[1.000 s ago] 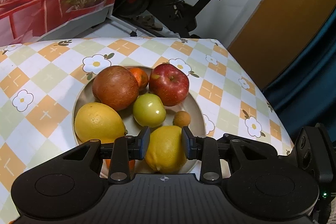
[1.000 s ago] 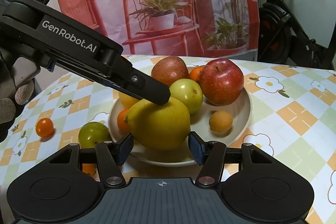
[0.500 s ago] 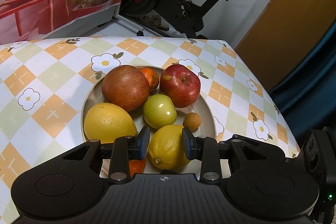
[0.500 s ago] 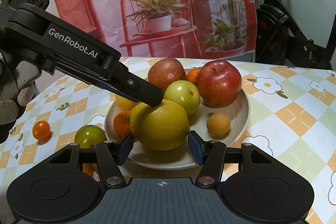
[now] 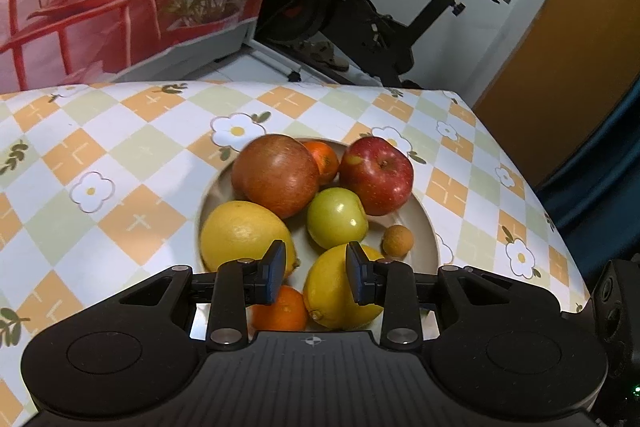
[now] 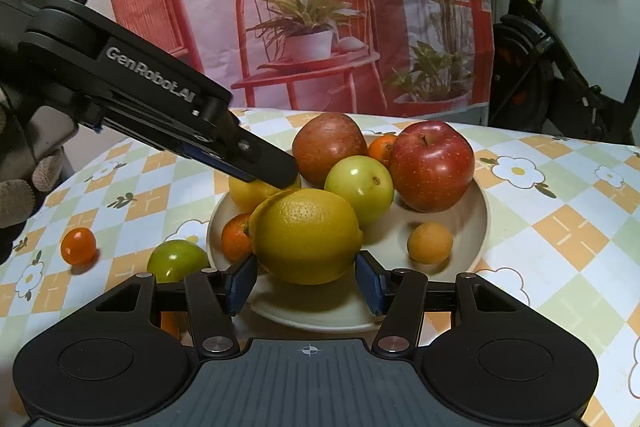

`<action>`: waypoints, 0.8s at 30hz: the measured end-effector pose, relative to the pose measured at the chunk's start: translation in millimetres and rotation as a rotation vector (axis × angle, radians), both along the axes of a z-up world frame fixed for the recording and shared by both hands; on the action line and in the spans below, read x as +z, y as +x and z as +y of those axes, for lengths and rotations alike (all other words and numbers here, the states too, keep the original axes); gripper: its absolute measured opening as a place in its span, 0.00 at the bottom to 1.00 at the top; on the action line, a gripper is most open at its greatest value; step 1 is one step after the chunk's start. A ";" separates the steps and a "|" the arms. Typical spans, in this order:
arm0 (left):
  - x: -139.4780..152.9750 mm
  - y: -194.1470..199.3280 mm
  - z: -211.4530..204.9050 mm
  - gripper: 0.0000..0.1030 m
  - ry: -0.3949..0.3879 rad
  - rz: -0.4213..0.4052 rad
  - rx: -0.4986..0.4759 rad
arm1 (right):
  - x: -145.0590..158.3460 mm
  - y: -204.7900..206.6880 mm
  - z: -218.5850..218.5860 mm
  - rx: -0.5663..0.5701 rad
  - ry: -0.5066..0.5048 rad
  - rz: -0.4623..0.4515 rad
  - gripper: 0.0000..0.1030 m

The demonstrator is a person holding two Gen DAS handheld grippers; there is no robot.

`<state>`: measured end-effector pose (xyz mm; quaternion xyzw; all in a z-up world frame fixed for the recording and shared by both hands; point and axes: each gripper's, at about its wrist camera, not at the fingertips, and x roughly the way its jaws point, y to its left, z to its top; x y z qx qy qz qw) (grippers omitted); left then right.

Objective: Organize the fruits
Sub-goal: 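Open the left gripper to release the lemon on the plate, then move the left gripper to the small orange fruit while the right gripper approaches the tangerine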

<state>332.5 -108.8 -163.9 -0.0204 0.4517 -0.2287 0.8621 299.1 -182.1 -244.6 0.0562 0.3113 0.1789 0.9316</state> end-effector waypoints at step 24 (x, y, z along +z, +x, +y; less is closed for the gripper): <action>45.3 -80.7 129.7 0.34 0.056 -0.202 0.256 | 11.7 -60.8 16.0 0.007 0.035 -0.049 0.49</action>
